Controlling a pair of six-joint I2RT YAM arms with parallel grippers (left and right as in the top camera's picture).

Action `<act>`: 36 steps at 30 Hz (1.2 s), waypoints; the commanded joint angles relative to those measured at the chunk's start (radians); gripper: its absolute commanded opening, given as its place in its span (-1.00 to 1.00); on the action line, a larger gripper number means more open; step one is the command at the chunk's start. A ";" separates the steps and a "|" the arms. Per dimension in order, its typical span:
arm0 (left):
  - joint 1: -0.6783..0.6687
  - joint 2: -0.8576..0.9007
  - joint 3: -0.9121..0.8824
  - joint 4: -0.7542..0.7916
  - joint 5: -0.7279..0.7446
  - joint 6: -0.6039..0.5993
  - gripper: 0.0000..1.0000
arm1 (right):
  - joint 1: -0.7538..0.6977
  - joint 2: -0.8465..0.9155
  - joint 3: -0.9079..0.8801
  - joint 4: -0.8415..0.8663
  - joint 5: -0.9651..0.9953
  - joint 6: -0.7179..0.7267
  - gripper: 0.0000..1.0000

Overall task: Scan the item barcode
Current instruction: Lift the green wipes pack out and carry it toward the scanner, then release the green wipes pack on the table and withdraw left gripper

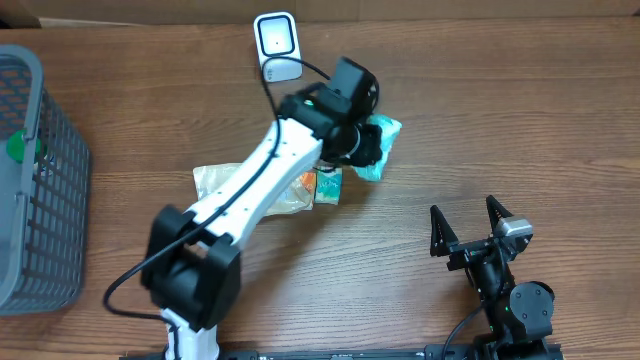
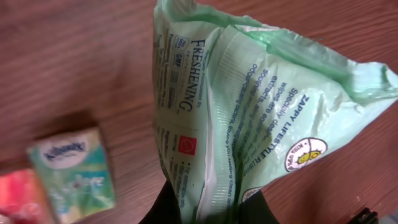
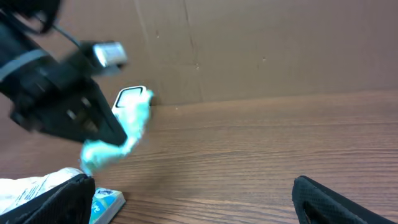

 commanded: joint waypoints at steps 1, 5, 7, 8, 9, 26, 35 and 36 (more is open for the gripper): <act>-0.005 0.040 -0.002 -0.006 -0.012 -0.097 -0.92 | -0.005 -0.011 -0.011 0.003 -0.005 0.003 0.99; -0.016 0.071 -0.002 -0.016 -0.057 -0.121 -0.91 | -0.005 -0.011 -0.011 0.003 -0.005 0.003 0.99; -0.024 0.084 -0.002 -0.014 -0.056 -0.121 -0.91 | -0.005 -0.011 -0.011 0.003 -0.005 0.003 1.00; -0.034 0.095 -0.002 -0.010 -0.057 -0.121 -0.91 | -0.005 -0.011 -0.011 0.003 -0.005 0.003 1.00; -0.039 0.101 -0.002 -0.008 -0.056 -0.123 -0.91 | -0.005 -0.011 -0.011 0.003 -0.005 0.003 1.00; -0.051 0.167 0.013 -0.011 -0.001 -0.160 0.99 | -0.005 -0.011 -0.011 0.003 -0.005 0.003 1.00; -0.013 0.012 0.112 -0.108 -0.109 -0.042 0.99 | -0.005 -0.011 -0.011 0.003 -0.005 0.003 1.00; -0.003 -0.013 0.121 -0.122 -0.132 -0.018 1.00 | -0.005 -0.011 -0.011 0.003 -0.005 0.003 1.00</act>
